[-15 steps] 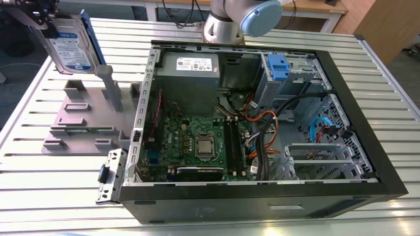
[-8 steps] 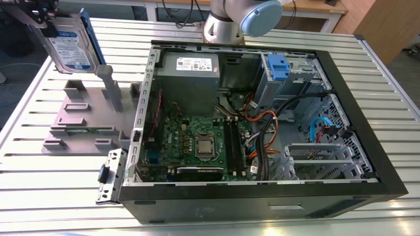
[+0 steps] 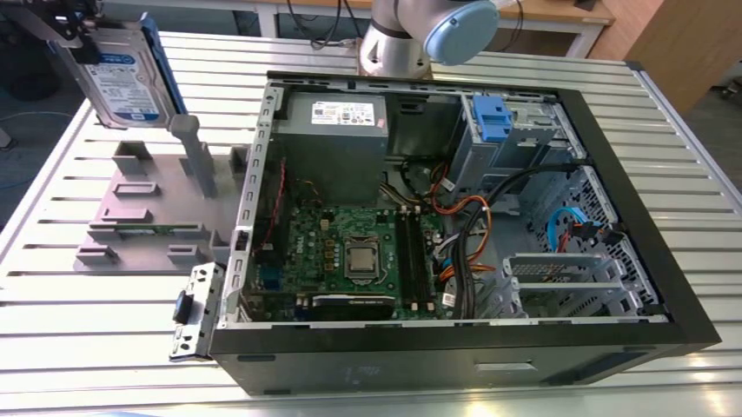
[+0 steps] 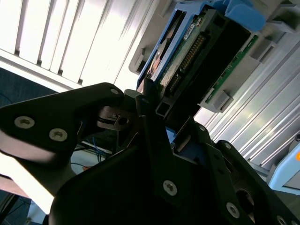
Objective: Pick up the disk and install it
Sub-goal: 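Pick up the disk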
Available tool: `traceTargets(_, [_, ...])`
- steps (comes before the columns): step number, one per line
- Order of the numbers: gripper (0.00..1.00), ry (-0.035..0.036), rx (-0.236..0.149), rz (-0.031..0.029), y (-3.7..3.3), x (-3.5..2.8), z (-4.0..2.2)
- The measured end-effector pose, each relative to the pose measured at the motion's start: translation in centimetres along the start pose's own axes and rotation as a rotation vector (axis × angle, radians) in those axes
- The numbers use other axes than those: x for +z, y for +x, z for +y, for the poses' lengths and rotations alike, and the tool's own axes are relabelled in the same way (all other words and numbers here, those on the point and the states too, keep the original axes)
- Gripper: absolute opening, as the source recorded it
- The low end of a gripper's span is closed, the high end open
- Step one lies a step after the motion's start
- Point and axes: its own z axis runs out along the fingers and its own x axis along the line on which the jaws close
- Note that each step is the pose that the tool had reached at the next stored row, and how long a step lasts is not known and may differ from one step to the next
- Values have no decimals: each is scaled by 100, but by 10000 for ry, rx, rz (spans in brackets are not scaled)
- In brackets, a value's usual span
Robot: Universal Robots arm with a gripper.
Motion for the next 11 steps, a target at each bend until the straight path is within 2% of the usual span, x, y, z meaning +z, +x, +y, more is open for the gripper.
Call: traceTargets(11, [36, 0, 0, 0, -1, -35, 0])
